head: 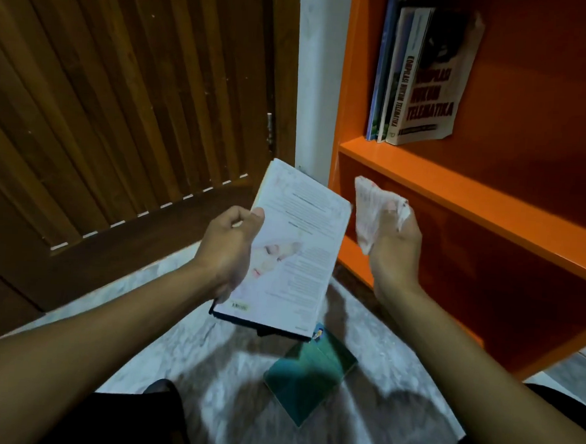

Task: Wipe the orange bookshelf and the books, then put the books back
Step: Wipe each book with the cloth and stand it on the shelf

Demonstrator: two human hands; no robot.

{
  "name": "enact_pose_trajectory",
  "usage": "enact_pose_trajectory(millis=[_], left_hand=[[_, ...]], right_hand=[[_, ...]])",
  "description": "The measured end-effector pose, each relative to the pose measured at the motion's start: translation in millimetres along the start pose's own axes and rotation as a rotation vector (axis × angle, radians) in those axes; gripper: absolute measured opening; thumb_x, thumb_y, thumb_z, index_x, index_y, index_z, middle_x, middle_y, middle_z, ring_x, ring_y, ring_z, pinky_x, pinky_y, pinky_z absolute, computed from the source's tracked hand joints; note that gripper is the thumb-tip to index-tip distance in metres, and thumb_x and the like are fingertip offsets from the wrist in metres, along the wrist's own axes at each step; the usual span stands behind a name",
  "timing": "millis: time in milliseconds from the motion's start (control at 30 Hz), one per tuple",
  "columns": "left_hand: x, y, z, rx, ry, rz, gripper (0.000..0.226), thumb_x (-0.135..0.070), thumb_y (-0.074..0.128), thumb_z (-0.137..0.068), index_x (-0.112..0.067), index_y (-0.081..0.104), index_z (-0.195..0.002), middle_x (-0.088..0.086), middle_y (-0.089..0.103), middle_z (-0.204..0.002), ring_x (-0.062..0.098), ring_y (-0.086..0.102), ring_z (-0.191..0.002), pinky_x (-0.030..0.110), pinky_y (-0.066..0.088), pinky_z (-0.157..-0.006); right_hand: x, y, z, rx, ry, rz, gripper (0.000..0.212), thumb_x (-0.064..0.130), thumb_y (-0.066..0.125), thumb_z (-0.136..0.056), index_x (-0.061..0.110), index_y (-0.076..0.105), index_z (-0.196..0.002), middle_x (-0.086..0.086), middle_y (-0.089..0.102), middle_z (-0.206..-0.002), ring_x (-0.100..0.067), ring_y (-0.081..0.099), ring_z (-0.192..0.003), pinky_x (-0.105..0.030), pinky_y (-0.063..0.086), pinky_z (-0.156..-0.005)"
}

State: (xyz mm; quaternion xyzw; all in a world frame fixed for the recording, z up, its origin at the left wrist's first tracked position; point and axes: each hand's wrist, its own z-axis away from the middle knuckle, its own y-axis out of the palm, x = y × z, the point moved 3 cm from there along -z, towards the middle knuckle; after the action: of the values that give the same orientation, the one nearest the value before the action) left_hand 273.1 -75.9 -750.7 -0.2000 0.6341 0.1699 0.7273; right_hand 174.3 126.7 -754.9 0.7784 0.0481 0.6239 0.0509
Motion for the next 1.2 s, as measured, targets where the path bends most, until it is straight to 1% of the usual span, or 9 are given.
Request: enact_pose_trajectory(millis=[133,200,267,333,467,633,900,1000,1200], left_hand=[[4.4,35.7,13.1,0.129,-0.032,-0.013,0.032,-0.038,0.052,-0.101,-0.017,0.051,-0.077,0.001,0.067,-0.083,0.017,0.054,-0.054,0.023,0.034,-0.042],[6.1,49.2,15.3,0.142,-0.045,-0.015,0.033,-0.04,0.054,-0.1,-0.018,0.05,-0.075,0.003,0.054,-0.069,0.019,0.043,-0.051,0.023,0.034,-0.047],[11.4,58.1,12.1,0.14,-0.133,0.082,0.033,-0.041,0.057,-0.098,-0.018,0.053,-0.075,0.012,0.061,-0.074,0.028,0.056,-0.06,0.03,0.046,-0.058],[11.4,59.6,6.7,0.104,-0.189,0.173,0.026,-0.034,0.058,-0.099,-0.017,0.054,-0.079,0.015,0.067,-0.082,0.028,0.064,-0.072,0.035,0.051,-0.066],[6.1,53.0,-12.1,0.049,-0.21,0.299,0.029,-0.033,0.055,-0.101,-0.005,0.056,-0.109,0.016,0.075,-0.105,0.033,0.073,-0.096,0.053,0.058,-0.088],[7.1,33.3,-38.5,-0.066,-0.23,0.436,0.048,-0.042,0.06,-0.093,-0.01,0.055,-0.129,0.016,0.073,-0.115,0.042,0.071,-0.101,0.067,0.051,-0.089],[19.5,-7.4,-60.0,-0.203,-0.219,0.473,0.044,-0.049,0.061,-0.088,-0.019,0.065,-0.119,0.003,0.076,-0.11,0.037,0.072,-0.1,0.067,0.049,-0.09],[16.6,-17.1,-57.5,-0.265,-0.205,0.479,0.038,-0.045,0.058,-0.094,-0.017,0.064,-0.119,0.003,0.077,-0.108,0.035,0.074,-0.097,0.065,0.051,-0.09],[7.8,-33.0,-55.8,-0.269,-0.215,0.509,0.035,-0.045,0.057,-0.096,-0.02,0.065,-0.119,0.0,0.077,-0.108,0.033,0.073,-0.099,0.059,0.05,-0.093]], right_hand=[[5.3,21.6,11.2,0.135,-0.134,0.316,0.034,0.045,0.04,-0.105,0.044,0.049,-0.138,0.01,0.042,-0.155,-0.01,0.028,-0.149,-0.044,0.021,-0.123],[-0.4,29.5,21.3,0.228,-0.201,0.427,0.041,0.041,0.037,-0.106,0.04,0.037,-0.147,0.019,0.024,-0.162,0.004,0.006,-0.15,-0.039,-0.003,-0.125],[-3.9,34.9,35.1,0.34,-0.237,0.449,0.041,0.034,0.038,-0.107,0.048,0.028,-0.145,0.04,0.011,-0.151,0.03,-0.01,-0.134,-0.027,-0.012,-0.119],[-11.6,38.1,48.2,0.415,-0.272,0.495,0.044,0.028,0.04,-0.107,0.041,0.031,-0.148,0.039,0.011,-0.147,0.035,-0.01,-0.128,-0.027,-0.01,-0.121],[-29.6,38.6,63.2,0.492,-0.232,0.442,0.043,0.034,0.037,-0.103,0.038,0.039,-0.146,0.02,0.031,-0.157,0.001,0.019,-0.149,-0.044,0.009,-0.126],[-42.7,32.0,78.9,0.647,-0.257,0.444,0.037,0.051,0.033,-0.103,0.041,0.047,-0.136,0.016,0.046,-0.151,-0.015,0.029,-0.148,-0.046,0.024,-0.121],[-39.6,25.4,90.6,0.802,-0.293,0.358,0.033,0.033,0.042,-0.104,0.016,0.06,-0.126,0.002,0.064,-0.129,-0.012,0.056,-0.123,-0.038,0.048,-0.102],[-39.0,24.0,93.5,0.867,-0.284,0.357,0.029,0.032,0.045,-0.103,0.018,0.06,-0.125,0.003,0.065,-0.127,-0.008,0.057,-0.12,-0.029,0.047,-0.101],[-66.2,22.1,97.0,0.976,-0.096,0.595,0.029,0.047,0.037,-0.103,0.027,0.055,-0.114,0.002,0.066,-0.108,-0.013,0.063,-0.099,-0.039,0.052,-0.088]])
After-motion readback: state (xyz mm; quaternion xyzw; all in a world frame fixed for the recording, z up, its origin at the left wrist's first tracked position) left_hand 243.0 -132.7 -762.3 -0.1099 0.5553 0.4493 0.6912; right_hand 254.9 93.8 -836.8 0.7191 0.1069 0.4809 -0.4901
